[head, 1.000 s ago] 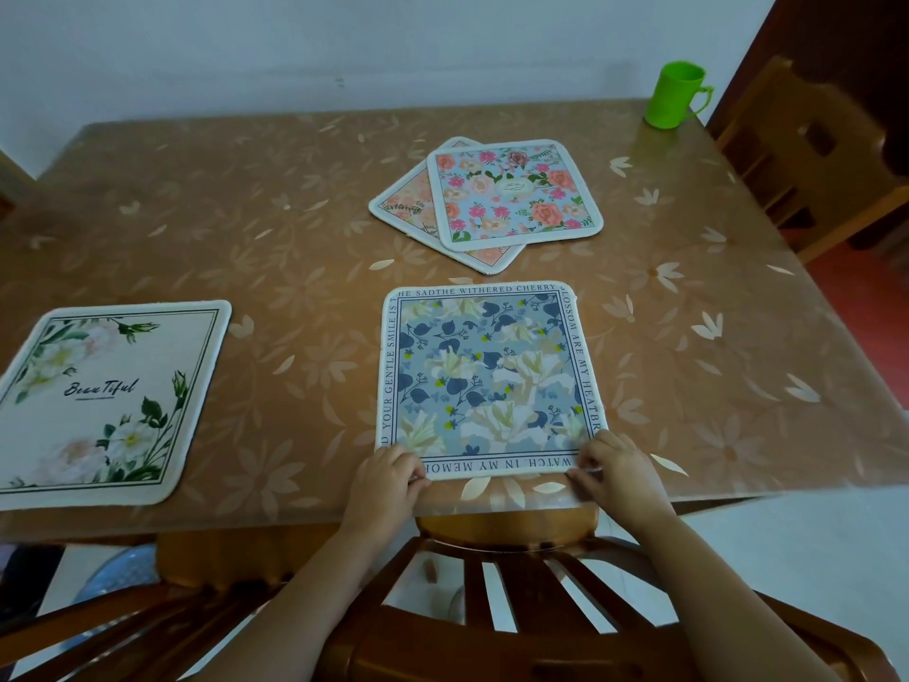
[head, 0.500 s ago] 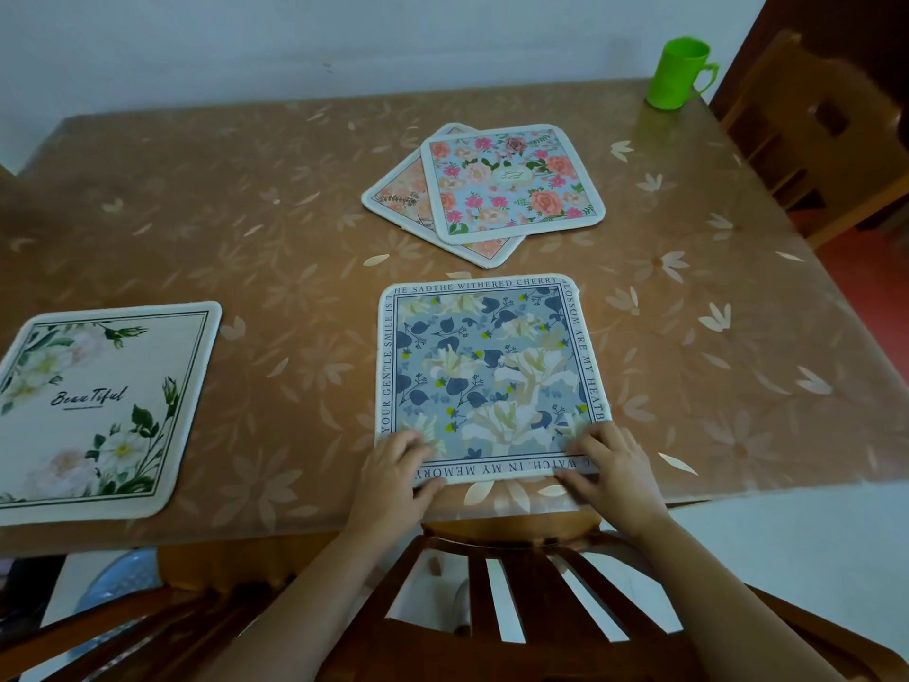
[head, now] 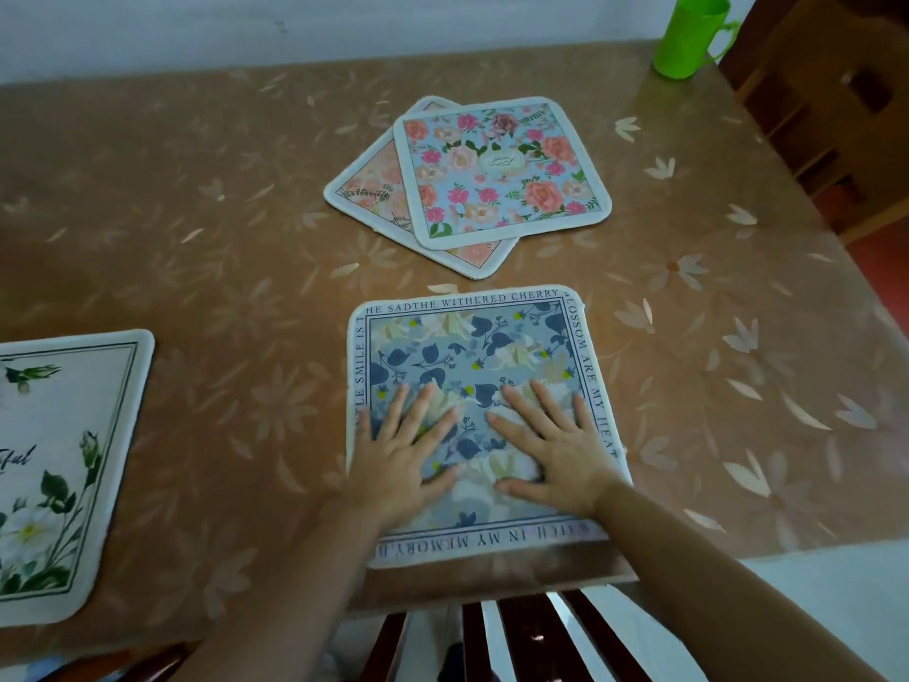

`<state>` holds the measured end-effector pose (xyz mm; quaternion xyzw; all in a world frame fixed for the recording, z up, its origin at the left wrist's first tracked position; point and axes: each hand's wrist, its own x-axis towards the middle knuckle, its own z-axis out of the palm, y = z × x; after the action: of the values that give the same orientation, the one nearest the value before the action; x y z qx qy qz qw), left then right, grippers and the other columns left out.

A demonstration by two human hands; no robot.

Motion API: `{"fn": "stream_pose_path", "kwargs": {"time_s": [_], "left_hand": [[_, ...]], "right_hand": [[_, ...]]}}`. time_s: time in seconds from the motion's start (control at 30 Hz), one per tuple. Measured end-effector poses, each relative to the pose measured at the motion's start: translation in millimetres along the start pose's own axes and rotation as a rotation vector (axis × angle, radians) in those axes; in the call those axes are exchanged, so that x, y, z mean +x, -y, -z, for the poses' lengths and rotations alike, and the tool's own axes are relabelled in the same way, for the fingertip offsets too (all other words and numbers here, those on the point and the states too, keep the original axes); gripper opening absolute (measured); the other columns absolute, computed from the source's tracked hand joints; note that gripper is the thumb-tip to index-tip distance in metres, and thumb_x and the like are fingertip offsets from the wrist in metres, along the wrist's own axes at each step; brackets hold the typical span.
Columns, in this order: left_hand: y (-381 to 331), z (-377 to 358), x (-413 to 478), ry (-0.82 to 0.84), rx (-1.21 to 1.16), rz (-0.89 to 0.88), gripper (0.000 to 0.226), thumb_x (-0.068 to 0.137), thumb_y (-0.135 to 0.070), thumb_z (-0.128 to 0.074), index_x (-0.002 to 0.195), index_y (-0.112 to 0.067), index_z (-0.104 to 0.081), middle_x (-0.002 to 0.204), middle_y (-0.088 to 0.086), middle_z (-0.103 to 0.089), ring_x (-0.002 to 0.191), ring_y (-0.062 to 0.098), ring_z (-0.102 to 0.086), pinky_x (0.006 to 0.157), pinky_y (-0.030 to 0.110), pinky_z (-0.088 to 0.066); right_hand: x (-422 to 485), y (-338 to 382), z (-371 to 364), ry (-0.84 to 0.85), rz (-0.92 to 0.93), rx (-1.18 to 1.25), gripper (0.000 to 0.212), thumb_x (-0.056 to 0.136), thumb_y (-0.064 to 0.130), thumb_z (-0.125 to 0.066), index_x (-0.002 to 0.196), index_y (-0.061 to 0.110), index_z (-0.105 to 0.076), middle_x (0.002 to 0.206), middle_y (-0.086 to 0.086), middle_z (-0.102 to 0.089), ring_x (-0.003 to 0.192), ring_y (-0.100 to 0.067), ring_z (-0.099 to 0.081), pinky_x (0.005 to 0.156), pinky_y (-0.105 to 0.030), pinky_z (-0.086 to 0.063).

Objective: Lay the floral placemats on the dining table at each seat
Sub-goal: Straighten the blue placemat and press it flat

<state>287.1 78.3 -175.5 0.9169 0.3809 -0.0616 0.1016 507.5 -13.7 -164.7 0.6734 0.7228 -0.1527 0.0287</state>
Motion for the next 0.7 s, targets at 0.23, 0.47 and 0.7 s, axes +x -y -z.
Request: {"fn": "stream_pose_path", "kwargs": {"time_s": [0.23, 0.47, 0.7], "left_hand": [[19, 6, 57, -0.091, -0.023, 0.043, 0.060, 0.083, -0.068, -0.011, 0.134, -0.048, 0.015, 0.152, -0.009, 0.017, 0.136, 0.014, 0.023, 0.105, 0.055, 0.011], [33, 11, 93, -0.149, -0.073, 0.120, 0.060, 0.086, -0.061, -0.016, 0.140, -0.042, 0.003, 0.153, -0.009, 0.009, 0.137, 0.013, 0.019, 0.107, 0.047, 0.011], [31, 8, 95, -0.190, -0.104, 0.289, 0.071, 0.084, -0.063, -0.019, 0.143, -0.029, 0.002, 0.154, 0.002, 0.012, 0.138, 0.021, 0.017, 0.110, 0.045, 0.005]], "right_hand": [[66, -24, 13, -0.071, 0.012, 0.002, 0.075, 0.072, 0.079, -0.020, 0.134, 0.049, 0.009, 0.150, 0.014, 0.013, 0.138, -0.021, 0.019, 0.105, -0.060, 0.012], [103, -34, 19, -0.159, -0.143, 0.052, 0.071, 0.073, 0.077, -0.009, 0.134, 0.047, 0.010, 0.152, 0.014, 0.009, 0.138, -0.014, 0.016, 0.107, -0.060, 0.007], [99, -27, 11, -0.268, -0.395, 0.037, 0.072, 0.078, 0.071, -0.009, 0.141, 0.037, 0.000, 0.155, 0.002, 0.001, 0.141, -0.022, 0.008, 0.110, -0.057, -0.001]]}}
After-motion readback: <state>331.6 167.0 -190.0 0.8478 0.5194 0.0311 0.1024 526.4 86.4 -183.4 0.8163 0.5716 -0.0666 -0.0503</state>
